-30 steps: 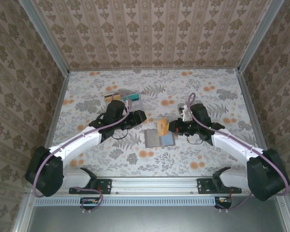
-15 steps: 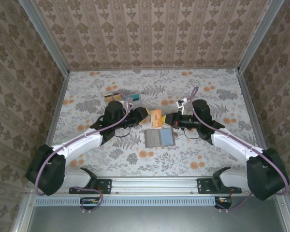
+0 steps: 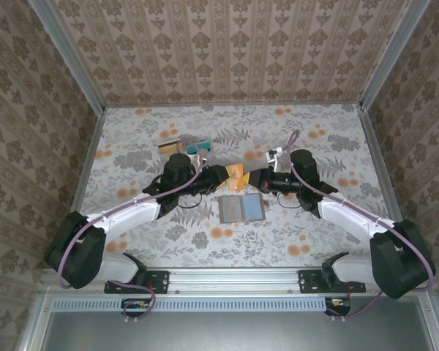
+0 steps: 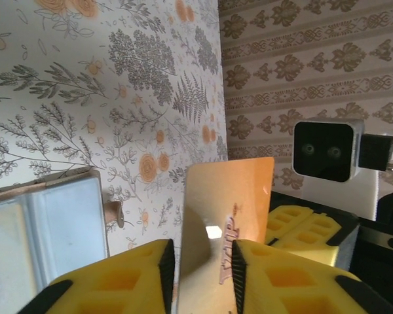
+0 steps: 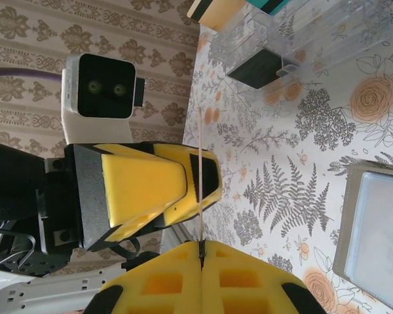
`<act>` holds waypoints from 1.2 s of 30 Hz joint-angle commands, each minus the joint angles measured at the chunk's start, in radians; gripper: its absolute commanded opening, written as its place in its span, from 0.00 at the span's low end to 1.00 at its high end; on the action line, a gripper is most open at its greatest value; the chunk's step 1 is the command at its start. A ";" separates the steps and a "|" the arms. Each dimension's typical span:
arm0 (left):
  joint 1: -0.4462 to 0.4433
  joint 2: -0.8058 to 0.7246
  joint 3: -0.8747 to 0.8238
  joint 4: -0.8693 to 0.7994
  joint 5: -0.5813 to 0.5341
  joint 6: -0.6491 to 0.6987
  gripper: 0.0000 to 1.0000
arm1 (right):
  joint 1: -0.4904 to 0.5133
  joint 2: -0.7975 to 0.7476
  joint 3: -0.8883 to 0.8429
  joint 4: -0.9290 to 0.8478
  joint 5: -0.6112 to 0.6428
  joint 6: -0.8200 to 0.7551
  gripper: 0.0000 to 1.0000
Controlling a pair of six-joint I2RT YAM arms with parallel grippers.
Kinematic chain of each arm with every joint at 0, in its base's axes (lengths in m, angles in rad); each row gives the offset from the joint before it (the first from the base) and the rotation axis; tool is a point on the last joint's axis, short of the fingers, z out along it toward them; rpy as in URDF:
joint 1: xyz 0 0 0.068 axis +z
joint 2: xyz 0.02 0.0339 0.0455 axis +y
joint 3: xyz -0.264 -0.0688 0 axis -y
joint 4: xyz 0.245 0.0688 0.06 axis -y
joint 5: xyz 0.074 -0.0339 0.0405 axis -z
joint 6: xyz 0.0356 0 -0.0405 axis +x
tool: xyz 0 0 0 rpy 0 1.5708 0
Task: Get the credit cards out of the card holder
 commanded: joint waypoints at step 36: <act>0.041 -0.208 0.378 -0.952 -0.439 1.243 0.00 | -0.028 -0.150 0.120 -0.436 0.176 -0.284 1.00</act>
